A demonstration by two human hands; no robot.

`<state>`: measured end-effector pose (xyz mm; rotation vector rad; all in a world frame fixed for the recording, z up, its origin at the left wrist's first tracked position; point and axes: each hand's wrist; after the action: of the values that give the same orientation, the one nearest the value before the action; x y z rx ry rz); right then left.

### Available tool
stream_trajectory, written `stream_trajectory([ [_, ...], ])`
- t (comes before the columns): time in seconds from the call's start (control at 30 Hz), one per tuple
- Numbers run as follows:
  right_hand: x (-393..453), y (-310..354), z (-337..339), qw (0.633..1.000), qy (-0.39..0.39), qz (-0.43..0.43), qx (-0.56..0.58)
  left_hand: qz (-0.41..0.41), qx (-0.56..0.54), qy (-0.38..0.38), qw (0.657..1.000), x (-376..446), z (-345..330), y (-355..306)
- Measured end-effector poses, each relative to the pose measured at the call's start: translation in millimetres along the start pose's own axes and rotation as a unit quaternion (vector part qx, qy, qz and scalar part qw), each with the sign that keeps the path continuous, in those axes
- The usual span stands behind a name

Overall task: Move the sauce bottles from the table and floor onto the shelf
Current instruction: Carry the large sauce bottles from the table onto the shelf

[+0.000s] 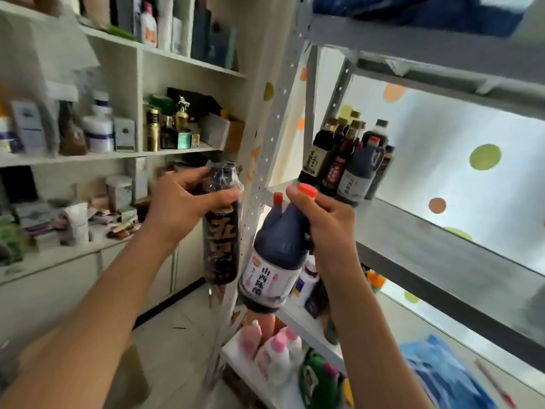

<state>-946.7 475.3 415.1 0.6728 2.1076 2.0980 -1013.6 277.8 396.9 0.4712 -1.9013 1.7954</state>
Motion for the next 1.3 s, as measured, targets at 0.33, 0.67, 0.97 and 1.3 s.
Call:
stream_trajectory([
  [0.33, 113, 28, 70, 0.993, -0.107, 0.052, -0.026, -0.033, -0.001, 0.074, 0.997, 103, -111, 7],
  [0.67, 260, 25, 104, 0.978, -0.186, 0.081, -0.050, -0.070, 0.050, 0.084, 0.993, 207, -204, 36],
  [0.97, 341, -2, 100, 0.971, -0.188, 0.043, -0.140, -0.018, 0.057, 0.095, 0.994, 280, -237, 102],
  [1.3, 367, -16, 102, 0.959, -0.138, 0.029, -0.247, -0.007, 0.037, 0.096, 0.995, 300, -250, 145],
])
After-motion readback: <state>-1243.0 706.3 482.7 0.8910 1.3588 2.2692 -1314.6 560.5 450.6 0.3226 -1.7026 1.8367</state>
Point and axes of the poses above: each hand's wrist, its own x-axis towards the middle knuckle, its own z-axis out of the back of the hand, y = z × x, and after that the axes turned 7 degrees about -z, right-handed
